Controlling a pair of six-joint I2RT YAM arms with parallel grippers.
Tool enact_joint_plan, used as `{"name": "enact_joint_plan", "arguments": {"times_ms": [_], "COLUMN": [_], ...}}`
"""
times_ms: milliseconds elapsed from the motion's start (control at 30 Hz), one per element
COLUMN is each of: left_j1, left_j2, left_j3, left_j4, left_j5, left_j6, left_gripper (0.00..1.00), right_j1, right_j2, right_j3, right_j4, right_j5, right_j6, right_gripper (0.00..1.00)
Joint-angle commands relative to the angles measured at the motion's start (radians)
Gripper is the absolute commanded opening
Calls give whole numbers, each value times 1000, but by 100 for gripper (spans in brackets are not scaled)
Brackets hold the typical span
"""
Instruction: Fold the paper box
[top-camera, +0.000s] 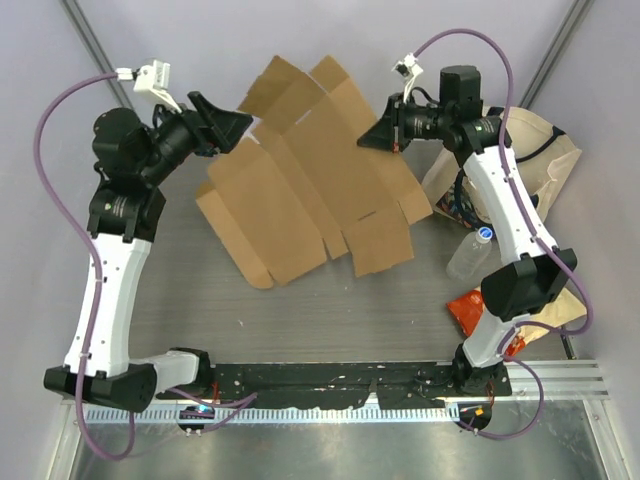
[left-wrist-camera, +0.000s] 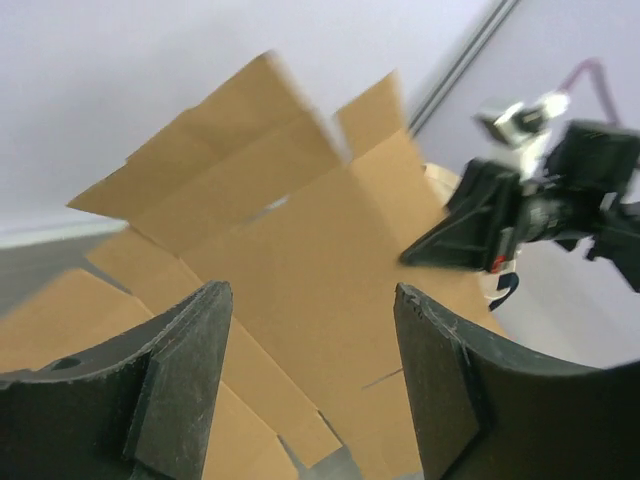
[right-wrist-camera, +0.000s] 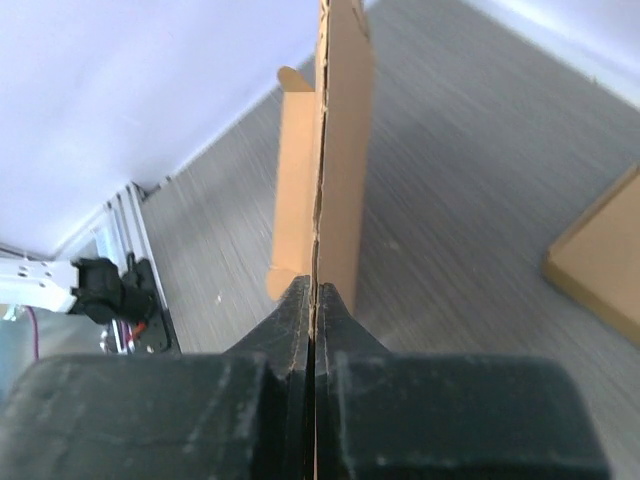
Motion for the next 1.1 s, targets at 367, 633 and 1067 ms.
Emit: {"name": "enact_joint_plan", "arguments": {"times_ms": [367, 633, 1067], "left_j1": [-171, -343, -446], "left_j2": [514, 760, 519], "left_j3": [363, 597, 95], "left_j4": [201, 104, 265], "left_j5": [-122, -530, -497], "left_j6": [-72, 192, 114], "left_gripper": [40, 37, 33], "right_j1": [8, 9, 14], "right_j2": [17, -6, -38], "right_j3": [-107, -155, -290], "right_j4": [-161, -82, 282], "right_j5": [-23, -10, -47], "right_j6": [-169, -155, 148], "right_gripper": [1, 1, 1]}}
